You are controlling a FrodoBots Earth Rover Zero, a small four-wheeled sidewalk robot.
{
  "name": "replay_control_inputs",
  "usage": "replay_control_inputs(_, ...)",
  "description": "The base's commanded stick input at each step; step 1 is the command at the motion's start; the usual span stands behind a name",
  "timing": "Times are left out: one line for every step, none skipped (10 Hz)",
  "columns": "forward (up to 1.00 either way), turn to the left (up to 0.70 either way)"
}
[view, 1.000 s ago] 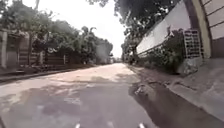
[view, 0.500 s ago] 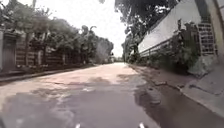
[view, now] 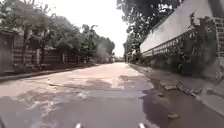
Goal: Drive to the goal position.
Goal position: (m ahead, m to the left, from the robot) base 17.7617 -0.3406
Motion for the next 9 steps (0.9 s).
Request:
replay_control_inputs(0.85, -0.09)
replay_control_inputs(0.85, 0.0)
replay_control_inputs(0.85, 0.0)
replay_control_inputs(0.85, 0.0)
replay_control_inputs(0.85, 0.0)
replay_control_inputs(0.85, 0.0)
replay_control_inputs(0.85, 0.0)
replay_control_inputs(0.85, 0.0)
replay_control_inputs(0.85, 0.0)
